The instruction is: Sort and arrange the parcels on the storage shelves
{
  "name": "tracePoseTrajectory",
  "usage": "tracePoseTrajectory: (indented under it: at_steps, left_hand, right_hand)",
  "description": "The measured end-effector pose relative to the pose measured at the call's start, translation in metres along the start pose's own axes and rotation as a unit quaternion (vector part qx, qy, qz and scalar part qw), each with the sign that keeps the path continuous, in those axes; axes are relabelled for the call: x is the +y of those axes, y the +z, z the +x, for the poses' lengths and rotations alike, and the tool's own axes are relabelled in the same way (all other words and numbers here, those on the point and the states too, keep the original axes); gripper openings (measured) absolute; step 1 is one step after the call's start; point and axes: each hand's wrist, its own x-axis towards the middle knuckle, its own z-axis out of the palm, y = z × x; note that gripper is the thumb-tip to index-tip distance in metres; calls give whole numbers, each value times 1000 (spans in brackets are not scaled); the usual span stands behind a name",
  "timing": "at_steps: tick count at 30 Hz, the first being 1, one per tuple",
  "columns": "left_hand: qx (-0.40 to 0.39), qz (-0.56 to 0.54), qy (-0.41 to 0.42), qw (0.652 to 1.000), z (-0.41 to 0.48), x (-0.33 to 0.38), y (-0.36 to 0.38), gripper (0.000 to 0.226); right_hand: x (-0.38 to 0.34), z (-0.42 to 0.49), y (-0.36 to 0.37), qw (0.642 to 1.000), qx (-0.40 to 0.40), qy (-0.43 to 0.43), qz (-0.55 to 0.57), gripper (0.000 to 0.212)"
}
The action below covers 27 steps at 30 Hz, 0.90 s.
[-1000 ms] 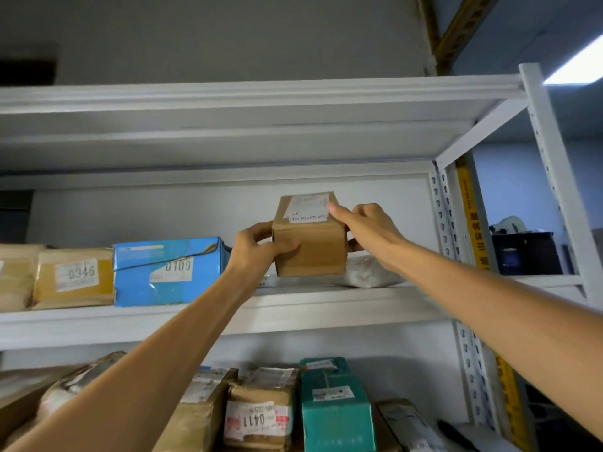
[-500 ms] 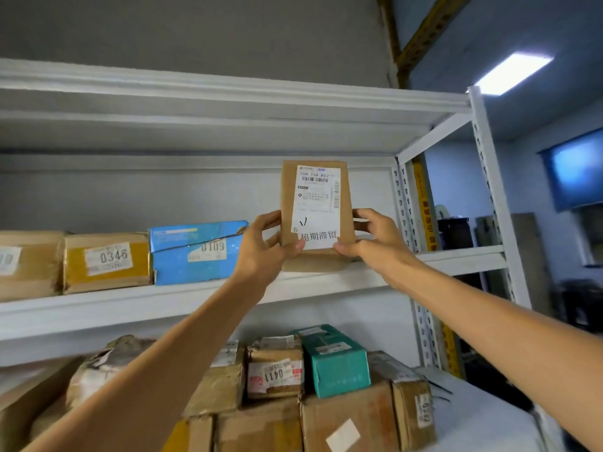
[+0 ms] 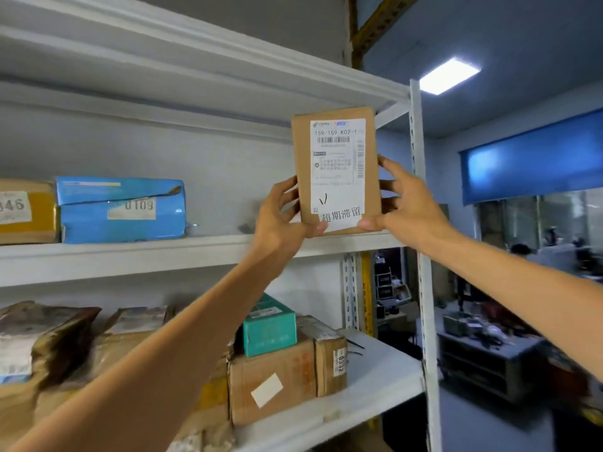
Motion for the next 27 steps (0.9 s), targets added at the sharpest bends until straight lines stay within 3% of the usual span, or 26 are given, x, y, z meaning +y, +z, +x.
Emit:
tracePoseTrajectory:
  at_steps: [7,11,15,19,27]
  left_hand:
    - [-126,-78,-20,989,-36,-57,136,79]
    - [-238,-163,-49,956,-85,-74,231,77]
    - [-353,-239,-75,902,-156,-61,322,80]
    - [-462,-314,-84,825,-240,-14,387,80]
    - [-612,-400,-74,678,-424,94,462,85]
  right_hand:
    - [60,-83,-100,987,91,84,-105,110]
    - [67,-166,-168,954,167,152,-200,114]
    - [37,-260,-227,890,249,238,-299,111]
    - [-13,-354,-265,805,349,313,-365,114]
    - [-133,-530,-300,635,427,398,-506,117]
